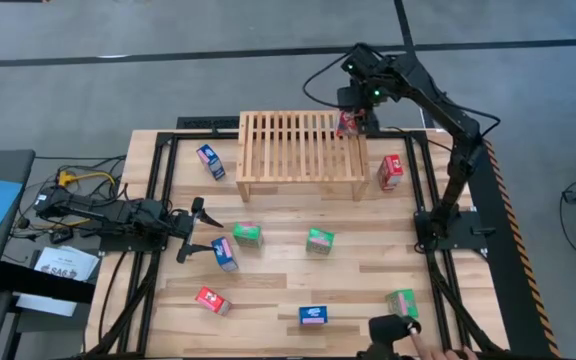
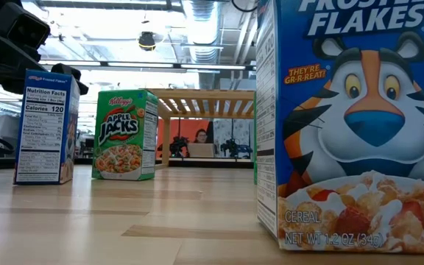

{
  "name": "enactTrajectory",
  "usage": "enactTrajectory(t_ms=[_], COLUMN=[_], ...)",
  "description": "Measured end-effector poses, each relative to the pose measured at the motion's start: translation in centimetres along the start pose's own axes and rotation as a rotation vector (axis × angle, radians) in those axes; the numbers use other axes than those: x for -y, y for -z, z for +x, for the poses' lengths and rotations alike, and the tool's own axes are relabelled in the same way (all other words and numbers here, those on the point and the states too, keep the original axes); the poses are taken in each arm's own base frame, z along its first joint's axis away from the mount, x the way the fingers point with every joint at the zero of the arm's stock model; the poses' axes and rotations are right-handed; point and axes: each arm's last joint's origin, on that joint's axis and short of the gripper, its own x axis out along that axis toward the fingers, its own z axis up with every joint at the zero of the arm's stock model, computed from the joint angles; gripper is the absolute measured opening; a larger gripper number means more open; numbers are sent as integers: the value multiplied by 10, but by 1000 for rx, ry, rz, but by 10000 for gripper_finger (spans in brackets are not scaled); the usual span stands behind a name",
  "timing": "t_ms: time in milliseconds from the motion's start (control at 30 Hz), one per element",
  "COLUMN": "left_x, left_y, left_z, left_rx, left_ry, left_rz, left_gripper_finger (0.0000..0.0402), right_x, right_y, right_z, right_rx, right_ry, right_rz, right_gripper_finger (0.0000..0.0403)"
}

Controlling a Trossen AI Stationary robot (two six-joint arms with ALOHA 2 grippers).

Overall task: Stack cereal on shelf
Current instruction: Put the middle red cereal box on the shelf, then put the center green cereal box on the shelf

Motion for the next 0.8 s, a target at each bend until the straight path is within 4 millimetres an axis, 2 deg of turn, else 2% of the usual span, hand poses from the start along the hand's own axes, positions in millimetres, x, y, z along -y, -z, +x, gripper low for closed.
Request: enactTrajectory(t_ms=[400,633,800], left_x=[0,0,0], left_y=[0,0,0], left_z=[0,0,0], left_rx=[0,0,0], left_ry=[0,0,0], left_rz=[0,0,0], left_gripper_finger=[307,307,307], right_x=[-12,-30,-54], right_y=[-3,-10,-20], right_z=[-40,-60,-66], right_rx=[126,202,177], right_ry=[97,83,-12], right_rz=[37,242,389], right_gripper_finger=[331,331,330])
